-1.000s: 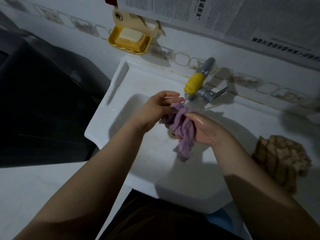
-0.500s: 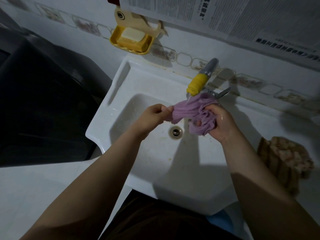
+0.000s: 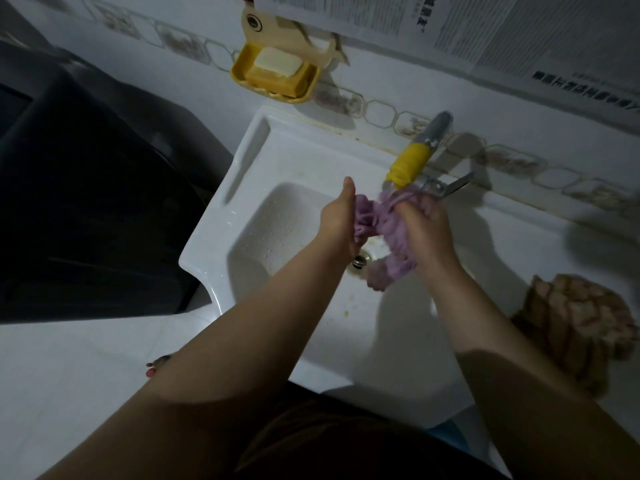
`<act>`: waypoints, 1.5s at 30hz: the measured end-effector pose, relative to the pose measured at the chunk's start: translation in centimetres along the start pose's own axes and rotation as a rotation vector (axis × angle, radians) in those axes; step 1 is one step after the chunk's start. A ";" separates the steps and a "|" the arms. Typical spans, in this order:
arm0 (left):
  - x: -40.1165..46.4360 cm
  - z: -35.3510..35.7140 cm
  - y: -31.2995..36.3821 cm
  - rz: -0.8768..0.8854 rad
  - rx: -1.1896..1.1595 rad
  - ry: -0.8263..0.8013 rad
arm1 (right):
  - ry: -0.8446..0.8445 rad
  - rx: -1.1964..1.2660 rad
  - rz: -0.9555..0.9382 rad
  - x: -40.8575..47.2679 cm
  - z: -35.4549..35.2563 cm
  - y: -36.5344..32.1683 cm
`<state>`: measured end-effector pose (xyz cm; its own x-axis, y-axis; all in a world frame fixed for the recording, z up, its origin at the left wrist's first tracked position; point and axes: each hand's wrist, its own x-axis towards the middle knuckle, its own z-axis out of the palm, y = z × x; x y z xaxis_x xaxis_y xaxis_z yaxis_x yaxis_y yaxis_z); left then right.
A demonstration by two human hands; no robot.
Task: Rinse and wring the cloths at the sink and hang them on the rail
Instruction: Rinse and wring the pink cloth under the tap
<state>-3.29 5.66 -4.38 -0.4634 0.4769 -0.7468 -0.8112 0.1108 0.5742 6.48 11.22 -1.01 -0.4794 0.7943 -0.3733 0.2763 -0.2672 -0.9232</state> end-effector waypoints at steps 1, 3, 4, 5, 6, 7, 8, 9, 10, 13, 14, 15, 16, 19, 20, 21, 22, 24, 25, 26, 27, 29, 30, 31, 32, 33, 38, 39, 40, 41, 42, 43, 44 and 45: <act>0.1 0.6 -0.3 0.001 0.023 0.014 | -0.045 -0.164 -0.017 -0.6 0.6 0.4; -0.1 1.7 -0.8 -0.002 0.115 0.019 | 0.020 -0.307 -0.020 -0.5 1.4 0.7; -0.4 2.2 -0.9 -0.014 0.162 -0.009 | 0.081 -0.294 0.000 0.2 1.4 0.5; -0.8 2.7 -1.1 -0.032 0.190 -0.048 | 0.138 -0.245 0.026 1.0 1.3 0.4; -0.8 2.8 -1.1 -0.042 0.230 -0.069 | 0.172 -0.181 0.051 1.6 1.3 0.3; -0.8 2.8 -0.7 -0.029 0.248 -0.051 | 0.173 -0.144 0.065 1.9 1.6 0.3; -0.5 2.5 -0.1 -0.008 0.254 -0.014 | 0.146 -0.167 0.061 1.6 2.1 0.4; -0.1 2.1 0.4 0.017 0.261 0.028 | 0.098 -0.243 0.041 1.2 2.8 0.8; 0.4 1.6 0.7 0.032 0.268 0.039 | 0.055 -0.324 0.021 0.6 3.4 1.0; 0.3 0.3 0.7 -0.067 0.209 -0.088 | 0.037 -0.456 0.026 0.8 3.5 1.0; 0.4 -0.2 0.4 -0.115 0.156 -0.166 | 0.042 -0.477 0.031 1.3 3.0 0.7; 0.2 -0.7 0.3 -0.155 0.090 -0.262 | 0.038 -0.501 0.031 1.9 2.5 0.6; 0.0 -1.4 0.3 -0.153 0.062 -0.300 | 0.020 -0.497 0.015 2.3 2.0 0.4; -0.1 -3.7 -0.1 -0.129 -0.101 -0.184 | -0.078 -0.379 -0.058 2.5 1.1 0.7; 0.0 -4.5 -0.8 -0.156 -0.108 -0.101 | -0.135 -0.377 -0.073 2.2 1.0 0.8; 0.0 -5.1 -1.6 -0.201 -0.093 -0.033 | -0.193 -0.398 -0.081 1.9 1.0 1.1; 0.1 -5.5 -2.4 -0.267 -0.052 -0.016 | -0.263 -0.440 -0.080 1.5 0.9 1.1; -0.4 -4.8 -3.2 -0.344 -0.025 -0.182 | -0.390 -0.647 -0.099 0.3 0.9 1.6; -0.6 -4.5 -3.3 -0.329 -0.071 -0.292 | -0.429 -0.796 -0.128 0.0 0.8 2.3; -0.7 -4.2 -3.1 -0.298 -0.108 -0.341 | -0.449 -0.933 -0.172 -0.4 0.7 2.7; -0.8 -3.8 -2.9 -0.261 -0.147 -0.357 | -0.470 -1.048 -0.215 -0.6 0.6 3.3; -0.3 -3.4 -2.7 -0.197 -0.233 -0.287 | -0.511 -1.169 -0.289 -1.2 0.0 4.1; 0.1 -3.5 -2.8 -0.164 -0.283 -0.269 | -0.518 -1.173 -0.311 -1.5 -0.4 4.3; 0.4 -3.5 -2.7 -0.133 -0.349 -0.276 | -0.505 -1.147 -0.319 -1.9 -0.8 4.5; 0.6 -3.5 -2.6 -0.117 -0.417 -0.291 | -0.477 -1.067 -0.286 -2.2 -1.3 4.6; 0.6 -3.7 -2.5 -0.130 -0.478 -0.293 | -0.437 -0.946 -0.219 -2.5 -1.6 4.8; -0.3 -5.1 -2.3 -0.159 -0.510 -0.357 | -0.273 -0.544 0.161 -2.2 -3.0 5.1; -0.4 -5.2 -2.2 -0.160 -0.472 -0.367 | -0.301 -0.534 0.172 -2.1 -3.2 5.0; -0.3 -5.4 -2.1 -0.150 -0.402 -0.375 | -0.310 -0.517 0.158 -1.8 -3.4 4.9; -0.1 -5.6 -2.0 -0.126 -0.297 -0.372 | -0.293 -0.485 0.144 -1.7 -3.5 4.7; 0.0 -5.8 -1.9 -0.097 -0.163 -0.343 | -0.251 -0.446 0.111 -1.4 -3.6 4.5; 0.0 -6.0 -1.7 -0.064 -0.025 -0.291 | -0.190 -0.389 0.090 -1.2 -3.6 4.4; -0.1 -6.2 -1.6 -0.031 0.098 -0.241 | -0.136 -0.297 0.083 -0.9 -3.5 4.2; -0.1 -6.4 -1.6 -0.010 0.191 -0.202 | -0.096 -0.191 0.098 -0.7 -3.4 4.1</act>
<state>-4.25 -0.18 -7.36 -0.3598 0.6375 -0.6813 -0.7241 0.2697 0.6348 10.82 11.45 -4.22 -0.5170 0.7113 -0.4762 0.4738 -0.2255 -0.8513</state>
